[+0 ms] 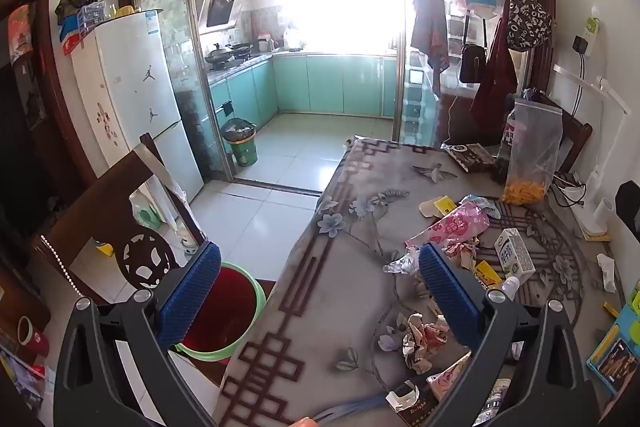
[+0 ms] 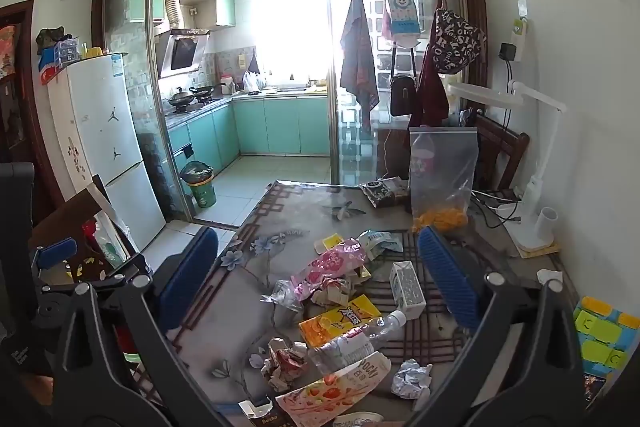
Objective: Collect trash
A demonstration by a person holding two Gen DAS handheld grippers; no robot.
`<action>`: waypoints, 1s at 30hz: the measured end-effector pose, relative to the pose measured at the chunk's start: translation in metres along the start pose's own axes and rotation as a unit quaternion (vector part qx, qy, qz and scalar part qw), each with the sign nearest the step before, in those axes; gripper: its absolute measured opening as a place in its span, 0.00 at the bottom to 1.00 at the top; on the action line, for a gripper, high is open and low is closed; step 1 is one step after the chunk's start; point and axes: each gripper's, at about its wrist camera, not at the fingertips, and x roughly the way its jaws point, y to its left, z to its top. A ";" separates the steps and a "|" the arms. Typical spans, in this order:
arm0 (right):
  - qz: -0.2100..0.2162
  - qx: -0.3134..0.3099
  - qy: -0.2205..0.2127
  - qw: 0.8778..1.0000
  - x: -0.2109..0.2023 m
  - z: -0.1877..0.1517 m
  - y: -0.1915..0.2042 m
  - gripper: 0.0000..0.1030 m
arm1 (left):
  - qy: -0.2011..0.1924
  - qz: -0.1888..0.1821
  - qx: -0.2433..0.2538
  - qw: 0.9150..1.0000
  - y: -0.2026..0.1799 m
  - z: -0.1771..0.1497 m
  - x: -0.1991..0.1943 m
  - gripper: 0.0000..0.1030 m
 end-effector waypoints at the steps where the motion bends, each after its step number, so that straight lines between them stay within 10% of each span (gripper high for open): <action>1: 0.001 0.003 0.004 1.000 0.000 0.000 0.000 0.96 | 0.000 -0.001 -0.001 1.000 0.000 0.000 0.000 0.93; 30: 0.007 0.005 0.004 1.000 -0.008 -0.003 0.003 0.96 | 0.006 0.008 -0.005 1.000 0.005 -0.010 -0.002 0.93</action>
